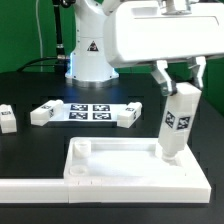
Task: Assemble desk
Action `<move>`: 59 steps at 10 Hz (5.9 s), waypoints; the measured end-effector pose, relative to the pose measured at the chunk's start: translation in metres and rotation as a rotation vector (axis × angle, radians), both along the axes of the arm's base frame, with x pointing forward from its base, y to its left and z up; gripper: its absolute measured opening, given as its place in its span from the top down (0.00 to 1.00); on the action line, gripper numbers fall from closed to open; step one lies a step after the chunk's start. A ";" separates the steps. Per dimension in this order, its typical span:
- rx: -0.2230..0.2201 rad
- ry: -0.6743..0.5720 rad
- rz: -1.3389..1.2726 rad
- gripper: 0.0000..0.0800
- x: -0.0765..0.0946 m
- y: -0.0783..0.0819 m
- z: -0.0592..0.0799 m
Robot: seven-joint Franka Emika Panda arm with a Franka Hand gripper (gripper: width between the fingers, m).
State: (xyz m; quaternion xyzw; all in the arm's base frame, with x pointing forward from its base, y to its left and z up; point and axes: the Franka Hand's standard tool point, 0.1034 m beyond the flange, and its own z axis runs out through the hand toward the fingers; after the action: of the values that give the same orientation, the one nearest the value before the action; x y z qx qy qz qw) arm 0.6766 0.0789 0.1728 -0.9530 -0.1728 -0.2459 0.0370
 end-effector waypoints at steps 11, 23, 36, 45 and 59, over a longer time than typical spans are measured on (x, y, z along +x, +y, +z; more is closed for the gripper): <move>0.006 -0.074 0.004 0.64 -0.007 0.008 -0.016; 0.015 -0.062 0.013 0.64 -0.011 0.021 -0.044; 0.016 -0.058 0.012 0.19 -0.011 0.021 -0.044; 0.039 0.486 -0.031 0.19 -0.011 0.049 -0.031; 0.028 0.528 -0.086 0.34 -0.006 0.038 -0.061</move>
Offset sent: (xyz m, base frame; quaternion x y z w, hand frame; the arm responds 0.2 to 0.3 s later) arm 0.0000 0.0000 0.0000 0.0000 0.0000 0.0000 1.0000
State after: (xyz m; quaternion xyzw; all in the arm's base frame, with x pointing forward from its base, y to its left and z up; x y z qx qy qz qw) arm 0.6704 0.1168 0.1123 -0.9900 -0.1129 0.0073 0.0837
